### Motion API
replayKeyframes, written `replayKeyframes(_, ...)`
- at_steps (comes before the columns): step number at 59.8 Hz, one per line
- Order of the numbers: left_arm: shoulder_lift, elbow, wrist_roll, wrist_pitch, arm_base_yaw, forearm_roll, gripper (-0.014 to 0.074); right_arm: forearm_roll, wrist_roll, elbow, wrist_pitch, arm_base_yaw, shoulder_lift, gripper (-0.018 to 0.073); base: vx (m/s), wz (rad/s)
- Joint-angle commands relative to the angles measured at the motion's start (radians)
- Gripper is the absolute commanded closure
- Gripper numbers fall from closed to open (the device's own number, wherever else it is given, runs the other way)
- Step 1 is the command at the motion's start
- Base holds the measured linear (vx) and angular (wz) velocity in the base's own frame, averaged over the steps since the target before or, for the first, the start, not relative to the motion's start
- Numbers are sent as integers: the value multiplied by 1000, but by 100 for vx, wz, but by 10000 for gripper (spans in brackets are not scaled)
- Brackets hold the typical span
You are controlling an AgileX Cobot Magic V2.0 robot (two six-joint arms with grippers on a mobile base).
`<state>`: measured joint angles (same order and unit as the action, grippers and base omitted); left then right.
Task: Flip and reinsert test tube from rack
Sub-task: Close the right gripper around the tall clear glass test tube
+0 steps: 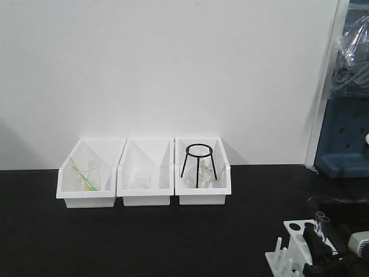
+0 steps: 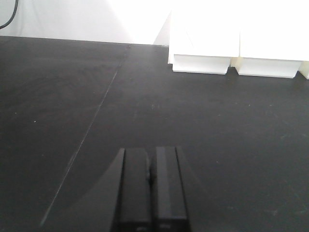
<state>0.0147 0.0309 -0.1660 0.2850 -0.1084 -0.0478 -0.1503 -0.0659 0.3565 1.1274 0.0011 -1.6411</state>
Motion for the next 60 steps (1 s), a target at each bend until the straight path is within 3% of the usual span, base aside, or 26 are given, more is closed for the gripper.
replayKeyframes(1, 3, 2, 0, -83, 4, 4, 603, -13, 13, 41, 102, 0, 1, 59, 0, 0)
replayKeyframes(19, 3, 2, 0, -83, 4, 4, 603, -27, 14, 71, 117, 0, -83, 118, 0, 0)
replayKeyframes(26, 3, 2, 0, -83, 4, 4, 603, -27, 14, 69, 117, 0, -90, 244, 0, 0)
replayKeyframes(38, 3, 2, 0, -83, 4, 4, 603, -30, 14, 69, 124, 0, -90, 571, 0, 0)
replayKeyframes(60, 3, 2, 0, -83, 4, 4, 603, -49, 12, 70, 118, 0, 26, 573, 0, 0)
